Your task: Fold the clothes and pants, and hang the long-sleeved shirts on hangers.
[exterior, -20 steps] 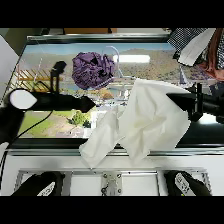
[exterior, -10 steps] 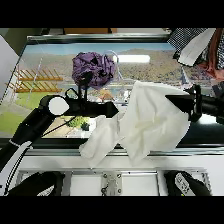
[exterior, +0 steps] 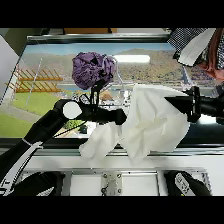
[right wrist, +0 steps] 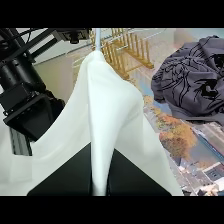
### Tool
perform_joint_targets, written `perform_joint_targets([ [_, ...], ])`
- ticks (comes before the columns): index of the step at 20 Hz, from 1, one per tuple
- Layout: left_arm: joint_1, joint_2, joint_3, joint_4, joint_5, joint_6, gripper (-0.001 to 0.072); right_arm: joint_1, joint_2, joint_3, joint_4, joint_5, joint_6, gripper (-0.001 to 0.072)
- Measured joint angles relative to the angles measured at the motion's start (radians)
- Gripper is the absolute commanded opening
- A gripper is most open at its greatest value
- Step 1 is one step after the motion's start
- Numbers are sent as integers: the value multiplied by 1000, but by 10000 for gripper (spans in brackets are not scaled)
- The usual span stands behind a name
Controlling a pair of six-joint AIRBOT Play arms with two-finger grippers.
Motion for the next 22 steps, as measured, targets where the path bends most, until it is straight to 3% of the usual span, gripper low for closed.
perform_joint_targets([
  [6,-37,-23,0,-31,4,-10,667,0,0,0,0,0,0,12],
  [7,-48,-24,0,-32,4,-10,550,0,0,0,0,0,0,13],
  [8,-61,-25,0,-34,5,-10,300,0,0,0,-1,0,0,12],
  [9,-72,-25,0,-26,4,-10,104,0,0,0,-1,0,0,12],
  [10,-80,-26,0,-12,1,-11,23,0,0,0,-1,0,0,12],
  [16,13,21,0,57,-58,-18,23,0,37,0,7,-32,5,11],
  [22,185,97,-3,151,-182,-15,23,1,142,0,30,-100,95,11],
])
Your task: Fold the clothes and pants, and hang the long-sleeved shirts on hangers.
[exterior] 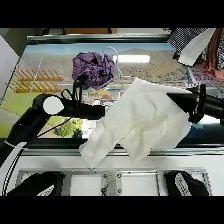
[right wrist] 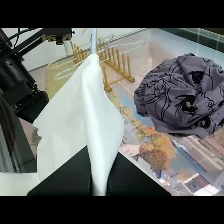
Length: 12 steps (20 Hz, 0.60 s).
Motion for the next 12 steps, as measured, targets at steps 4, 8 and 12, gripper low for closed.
perform_joint_targets([
  [4,65,11,0,21,-12,13,23,0,61,0,6,-19,94,14],
  [8,87,14,0,26,0,16,23,0,85,0,8,-28,185,12],
  [12,56,14,0,29,28,17,23,0,93,0,77,-40,224,11],
])
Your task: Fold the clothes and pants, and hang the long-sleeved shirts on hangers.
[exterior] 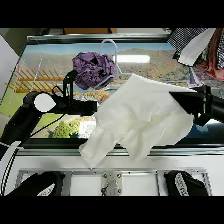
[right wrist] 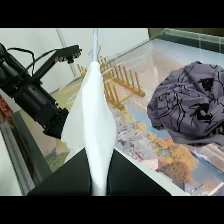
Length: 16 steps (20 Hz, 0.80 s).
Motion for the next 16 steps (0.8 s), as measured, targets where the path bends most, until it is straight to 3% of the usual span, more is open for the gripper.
perform_joint_targets([
  [6,-9,1,0,-4,59,0,23,0,4,0,111,-33,43,11],
  [16,112,1,0,-7,53,16,23,0,4,0,119,-18,107,11],
])
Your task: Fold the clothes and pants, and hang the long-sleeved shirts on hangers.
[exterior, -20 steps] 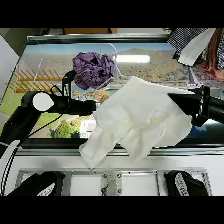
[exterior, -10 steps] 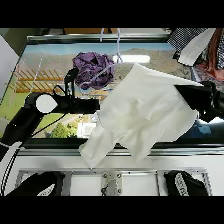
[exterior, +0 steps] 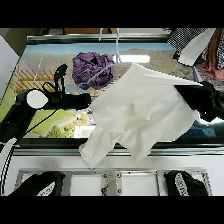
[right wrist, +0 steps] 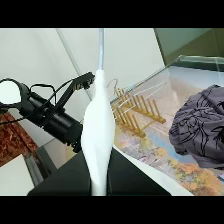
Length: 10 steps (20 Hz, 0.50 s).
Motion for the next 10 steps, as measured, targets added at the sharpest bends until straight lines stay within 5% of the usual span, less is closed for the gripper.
perform_joint_targets([
  [10,-35,-1,0,10,21,9,23,0,0,2,4,-1,38,11],
])
